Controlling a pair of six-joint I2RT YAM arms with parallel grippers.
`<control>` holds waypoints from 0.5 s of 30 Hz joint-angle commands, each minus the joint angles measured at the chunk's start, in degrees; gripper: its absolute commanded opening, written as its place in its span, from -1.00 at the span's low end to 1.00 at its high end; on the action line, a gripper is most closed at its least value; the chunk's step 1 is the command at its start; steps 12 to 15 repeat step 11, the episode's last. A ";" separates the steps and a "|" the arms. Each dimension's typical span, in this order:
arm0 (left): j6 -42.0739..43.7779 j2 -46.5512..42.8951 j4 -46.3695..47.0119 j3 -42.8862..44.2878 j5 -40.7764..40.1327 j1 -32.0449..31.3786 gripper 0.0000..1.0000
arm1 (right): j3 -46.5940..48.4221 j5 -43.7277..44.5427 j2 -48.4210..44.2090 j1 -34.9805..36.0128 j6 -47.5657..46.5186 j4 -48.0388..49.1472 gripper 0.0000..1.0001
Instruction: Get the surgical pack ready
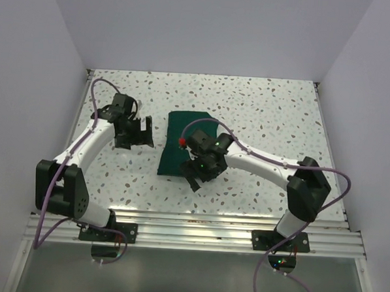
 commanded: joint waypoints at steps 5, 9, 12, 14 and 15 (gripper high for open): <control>-1.89 -4.59 5.15 -3.90 3.36 0.51 0.99 | -13.30 1.14 -12.59 -8.61 13.04 6.11 0.97; -2.07 -6.25 5.59 -5.65 4.24 0.42 0.99 | -20.44 -3.52 -19.61 -18.26 15.06 10.58 0.98; -2.33 -7.83 6.11 -6.97 4.86 0.51 0.99 | -23.95 -5.53 -24.54 -20.56 15.59 12.95 0.97; -2.33 -7.83 6.11 -6.97 4.86 0.51 0.99 | -23.95 -5.53 -24.54 -20.56 15.59 12.95 0.97; -2.33 -7.83 6.11 -6.97 4.86 0.51 0.99 | -23.95 -5.53 -24.54 -20.56 15.59 12.95 0.97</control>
